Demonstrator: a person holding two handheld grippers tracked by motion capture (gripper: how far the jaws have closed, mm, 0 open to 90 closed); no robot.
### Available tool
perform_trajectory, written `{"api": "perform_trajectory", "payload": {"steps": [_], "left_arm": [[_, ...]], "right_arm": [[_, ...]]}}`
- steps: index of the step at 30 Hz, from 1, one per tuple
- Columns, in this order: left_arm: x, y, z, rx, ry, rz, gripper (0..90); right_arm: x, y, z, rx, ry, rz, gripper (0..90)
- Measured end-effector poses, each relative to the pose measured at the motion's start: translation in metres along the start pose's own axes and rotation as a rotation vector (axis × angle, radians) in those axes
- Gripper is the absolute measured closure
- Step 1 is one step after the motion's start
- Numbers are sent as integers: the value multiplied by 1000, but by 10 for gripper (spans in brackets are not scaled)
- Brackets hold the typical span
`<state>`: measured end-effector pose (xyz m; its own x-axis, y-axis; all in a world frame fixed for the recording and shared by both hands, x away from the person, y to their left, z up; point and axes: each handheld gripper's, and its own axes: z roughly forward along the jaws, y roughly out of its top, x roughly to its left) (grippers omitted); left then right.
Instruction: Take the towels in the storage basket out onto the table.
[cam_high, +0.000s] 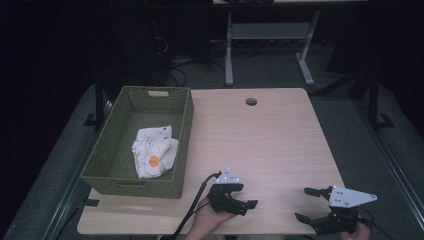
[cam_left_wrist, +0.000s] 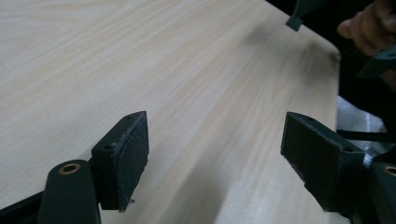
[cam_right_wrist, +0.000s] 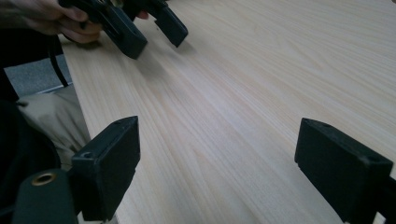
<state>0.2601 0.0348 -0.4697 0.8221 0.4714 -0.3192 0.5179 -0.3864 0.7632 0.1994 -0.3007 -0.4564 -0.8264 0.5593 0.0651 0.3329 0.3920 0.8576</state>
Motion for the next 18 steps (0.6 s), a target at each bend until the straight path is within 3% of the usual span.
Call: {"api": "perform_trajectory", "payload": {"steps": [6,10,14,15,18], "left_arm": [[2,4,1,-6,4,-5,235],[4,11,3,26,31,30,234],[6,24,1,69,-16,54,236],[5,34,-1,95,-41,88,236],[5,48,-6,129,-41,142,234]], "right_arm": [[0,0,-1,-11,5,3,138],[1,1,-1,-18,5,13,138],[-1,1,1,-18,5,15,138],[-1,1,1,-21,8,13,138],[-1,1,1,-16,12,10,138]]}}
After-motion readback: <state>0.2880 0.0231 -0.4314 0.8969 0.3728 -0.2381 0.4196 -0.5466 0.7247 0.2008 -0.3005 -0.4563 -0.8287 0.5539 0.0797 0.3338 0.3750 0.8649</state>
